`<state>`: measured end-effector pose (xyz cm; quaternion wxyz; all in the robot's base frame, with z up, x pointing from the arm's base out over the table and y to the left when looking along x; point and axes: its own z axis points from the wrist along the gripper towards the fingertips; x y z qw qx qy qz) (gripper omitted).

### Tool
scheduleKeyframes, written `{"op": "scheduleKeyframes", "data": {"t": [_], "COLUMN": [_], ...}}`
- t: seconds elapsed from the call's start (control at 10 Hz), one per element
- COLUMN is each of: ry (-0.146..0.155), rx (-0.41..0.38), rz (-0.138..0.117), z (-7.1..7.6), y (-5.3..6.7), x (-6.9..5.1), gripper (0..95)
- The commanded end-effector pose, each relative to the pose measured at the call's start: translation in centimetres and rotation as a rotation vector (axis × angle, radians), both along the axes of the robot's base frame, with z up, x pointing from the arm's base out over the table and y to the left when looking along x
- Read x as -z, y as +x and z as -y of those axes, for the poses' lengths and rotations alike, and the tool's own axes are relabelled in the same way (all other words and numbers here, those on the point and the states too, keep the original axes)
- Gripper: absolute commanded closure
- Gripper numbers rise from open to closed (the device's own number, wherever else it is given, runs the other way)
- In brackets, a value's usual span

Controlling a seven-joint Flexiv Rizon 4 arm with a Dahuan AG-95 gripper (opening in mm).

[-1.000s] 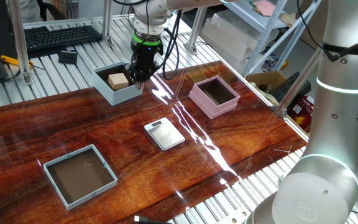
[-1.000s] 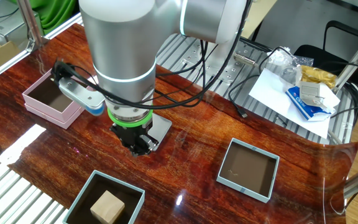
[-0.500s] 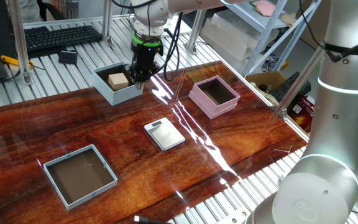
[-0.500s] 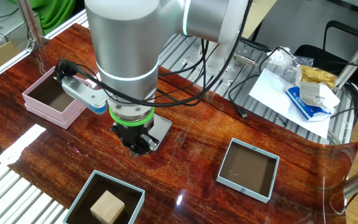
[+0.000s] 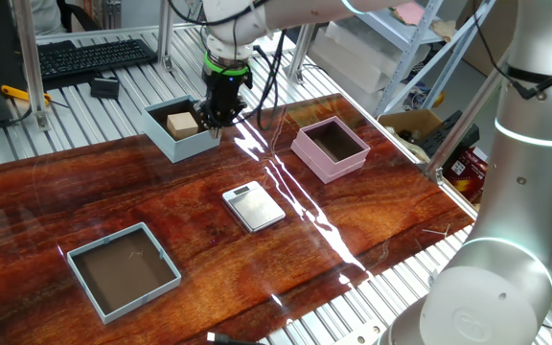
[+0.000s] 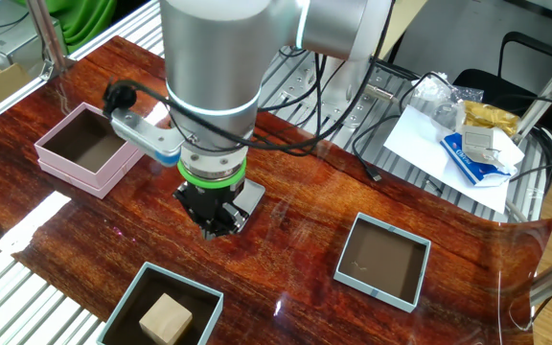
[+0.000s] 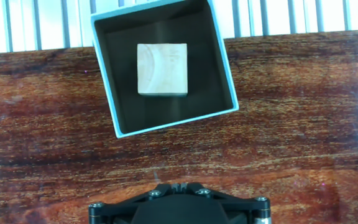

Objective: Move an object from one box to another

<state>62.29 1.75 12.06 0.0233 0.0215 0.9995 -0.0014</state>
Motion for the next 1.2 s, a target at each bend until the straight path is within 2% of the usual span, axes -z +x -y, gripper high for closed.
{"op": "scheduleKeyframes", "data": {"t": [0.1, 0.3, 0.5, 0.6, 1.0, 1.2], "ry": [-0.004, 0.006, 0.030, 0.020, 0.010, -0.004], "rx": [-0.049, -0.083, -0.126, -0.133, -0.144, -0.143], "rz": [0.007, 0.007, 0.021, 0.016, 0.025, 0.027], "z": [0.02, 0.02, 0.02, 0.02, 0.02, 0.02], "y": [-0.01, -0.01, -0.01, -0.01, -0.01, -0.01], "x": [-0.01, -0.01, -0.01, -0.01, -0.01, -0.01], "gripper": [95.0, 95.0, 95.0, 95.0, 95.0, 95.0]}}
